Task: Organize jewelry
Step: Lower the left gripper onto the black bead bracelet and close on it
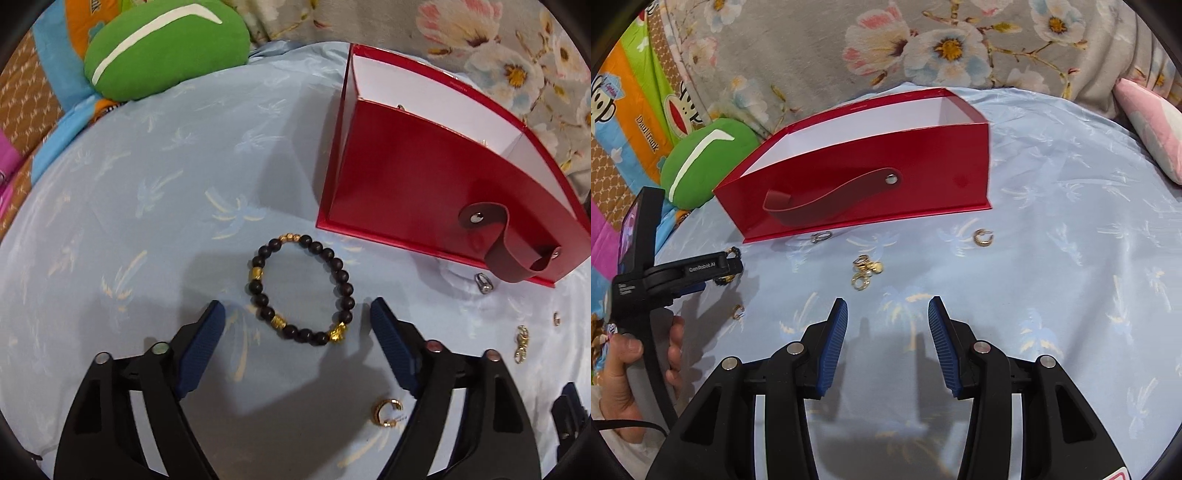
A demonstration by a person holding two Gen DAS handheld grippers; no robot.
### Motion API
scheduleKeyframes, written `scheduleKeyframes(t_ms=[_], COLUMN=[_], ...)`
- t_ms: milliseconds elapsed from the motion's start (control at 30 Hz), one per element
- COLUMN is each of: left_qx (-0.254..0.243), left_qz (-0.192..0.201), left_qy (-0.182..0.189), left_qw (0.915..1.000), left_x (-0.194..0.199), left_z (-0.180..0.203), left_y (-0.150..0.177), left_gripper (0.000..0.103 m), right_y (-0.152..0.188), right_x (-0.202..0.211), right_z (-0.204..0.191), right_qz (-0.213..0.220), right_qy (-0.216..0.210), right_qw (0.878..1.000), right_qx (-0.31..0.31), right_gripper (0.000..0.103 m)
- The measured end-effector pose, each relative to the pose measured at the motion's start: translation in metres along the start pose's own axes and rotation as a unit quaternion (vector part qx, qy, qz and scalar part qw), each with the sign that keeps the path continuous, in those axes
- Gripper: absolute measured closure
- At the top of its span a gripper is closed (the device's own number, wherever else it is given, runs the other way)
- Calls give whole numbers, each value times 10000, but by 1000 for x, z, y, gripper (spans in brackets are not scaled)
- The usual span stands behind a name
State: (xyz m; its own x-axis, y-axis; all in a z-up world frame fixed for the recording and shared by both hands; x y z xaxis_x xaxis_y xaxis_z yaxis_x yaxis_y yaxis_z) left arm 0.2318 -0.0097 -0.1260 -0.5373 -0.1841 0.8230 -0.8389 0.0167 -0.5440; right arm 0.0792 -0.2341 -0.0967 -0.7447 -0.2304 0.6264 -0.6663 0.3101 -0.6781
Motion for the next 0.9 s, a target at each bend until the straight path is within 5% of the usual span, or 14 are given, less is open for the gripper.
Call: scheduleKeyframes(t_ms=[133,200,233,467,767,900], left_qx=[-153,-258,-282,-246,-202,-139], left_qz=[142,199,150,165,467,454], left_qy=[-76,-5,111,447,541,526], left_qw=[9998,9995,9994,9986,9972,9975], left_x=[4,6,5,20,52,52], left_z=[5,9,9,2,-16,-28], left_y=[-1,-1,-1,1,-1,-1], left_gripper=[54,86,89,96,96,96], right_y=[-5,-7,-7,-18,-45,-45], right_x=[2,1,1,-6,-73,-108], right_z=[18,28,32,24,-52,-61], right_qz=[56,65,82,81,-316,-694], right_qy=[131,194,204,75,-467,-355], right_qw=[9998,9994,9991,9996,9953,9909], right_qx=[-165,-292,-352,-243,781,1101], right_gripper=[58,58,58,58,58,71])
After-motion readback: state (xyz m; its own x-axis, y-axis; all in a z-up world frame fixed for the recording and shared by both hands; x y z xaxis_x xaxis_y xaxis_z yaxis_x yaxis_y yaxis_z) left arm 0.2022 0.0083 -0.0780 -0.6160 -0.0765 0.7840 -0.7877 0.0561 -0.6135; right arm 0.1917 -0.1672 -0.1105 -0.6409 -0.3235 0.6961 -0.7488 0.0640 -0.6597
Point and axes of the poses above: each gripper's, at about its wrist camera, not at the fingertips, and x roughly against the way its jaws point, z to its right, y to its underside, the point moved 6 cm from there along -x, roughly the way its jaws point, and after that the axes turned 15 degrees about -y, right-handed, at the moved point
